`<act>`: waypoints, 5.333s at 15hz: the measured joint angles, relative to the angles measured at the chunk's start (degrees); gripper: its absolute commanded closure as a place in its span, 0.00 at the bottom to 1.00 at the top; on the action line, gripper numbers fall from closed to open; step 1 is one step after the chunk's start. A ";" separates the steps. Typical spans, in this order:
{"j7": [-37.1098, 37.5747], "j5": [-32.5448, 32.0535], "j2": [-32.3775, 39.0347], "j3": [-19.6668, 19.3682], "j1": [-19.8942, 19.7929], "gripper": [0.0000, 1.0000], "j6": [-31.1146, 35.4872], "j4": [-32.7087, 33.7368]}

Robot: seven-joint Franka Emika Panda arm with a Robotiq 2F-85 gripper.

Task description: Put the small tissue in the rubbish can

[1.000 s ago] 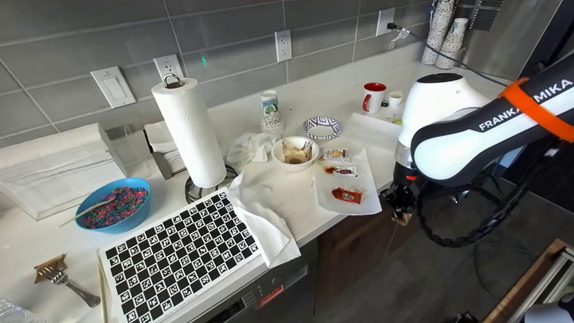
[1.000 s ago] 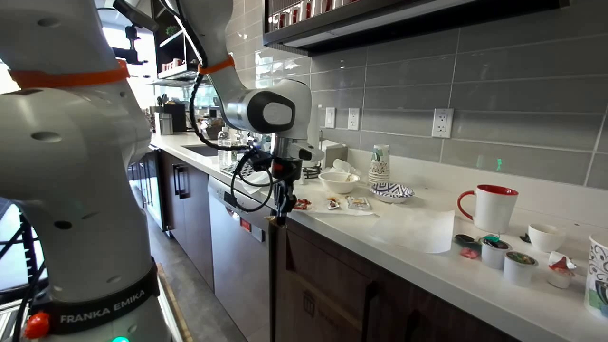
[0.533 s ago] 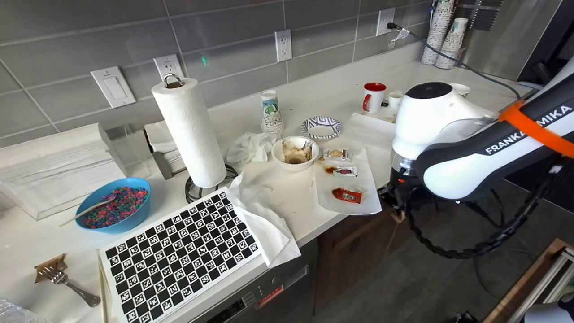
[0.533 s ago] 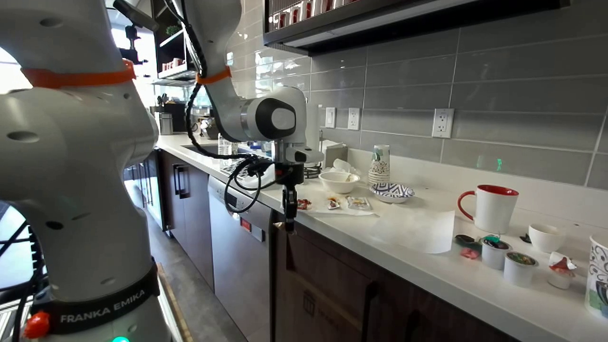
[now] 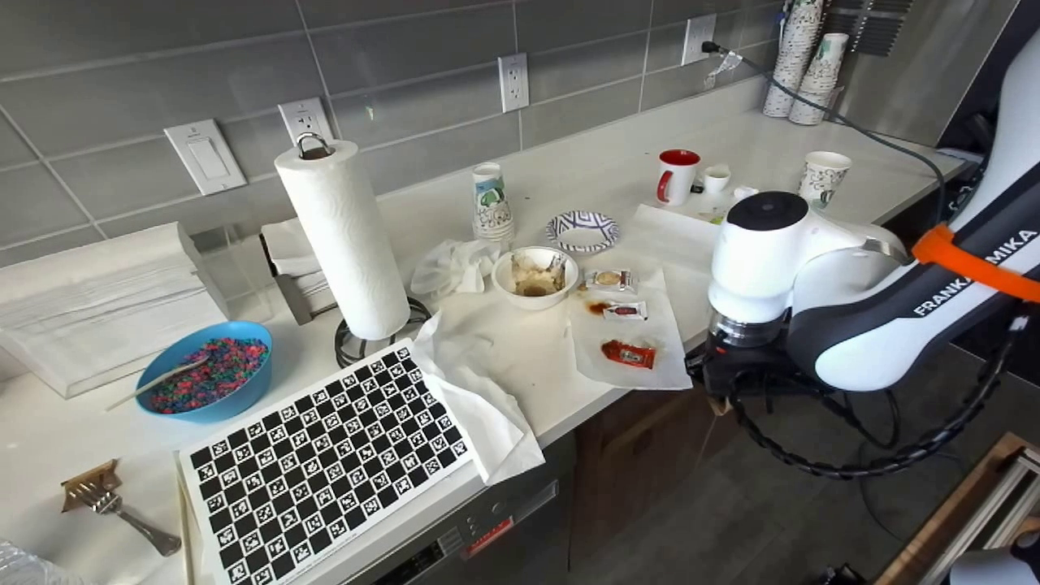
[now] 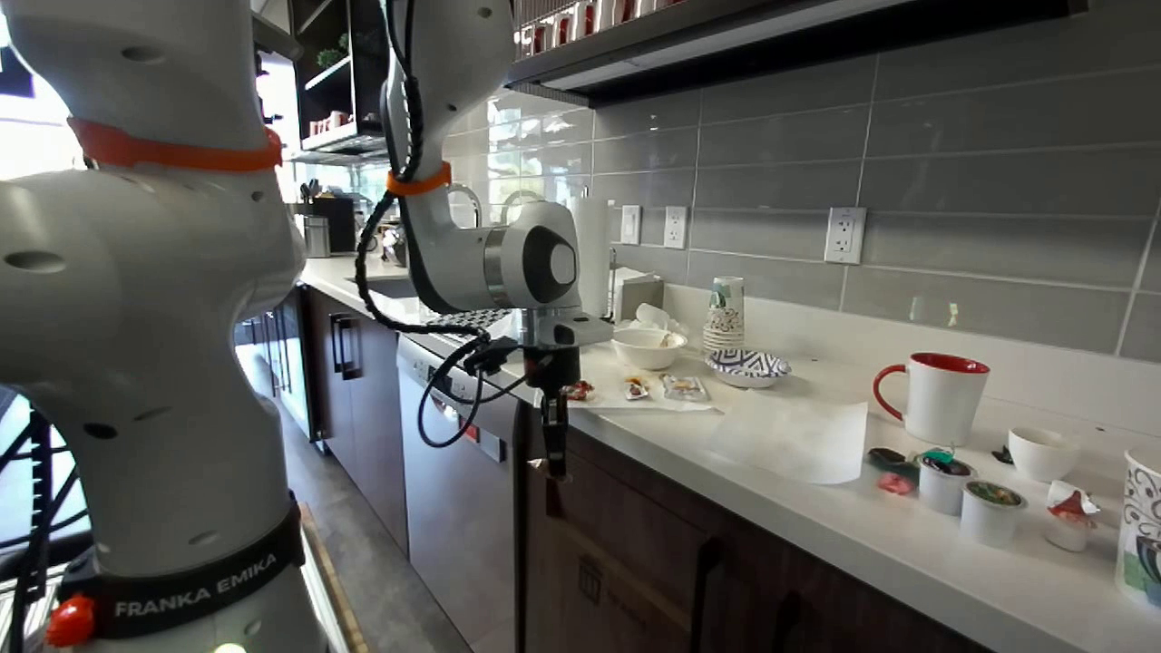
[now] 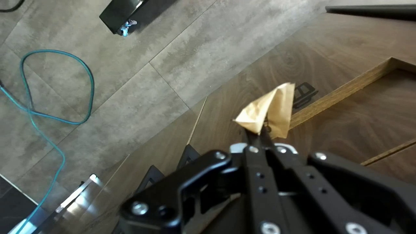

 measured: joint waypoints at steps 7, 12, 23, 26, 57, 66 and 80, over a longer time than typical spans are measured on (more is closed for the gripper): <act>1.21 -1.44 2.11 -0.58 -0.42 1.00 0.49 0.41; 2.41 -6.94 2.99 -2.59 -0.43 1.00 1.16 0.42; 11.63 -33.49 7.19 -10.36 0.25 1.00 15.90 0.45; 14.08 -38.94 9.06 -12.13 1.06 1.00 17.64 1.08; 43.16 -83.67 27.62 -18.52 8.01 1.00 10.79 16.39; 61.11 -103.57 32.25 -15.53 7.44 1.00 1.68 18.46; 70.39 -117.02 38.65 -16.76 6.36 1.00 -5.61 23.48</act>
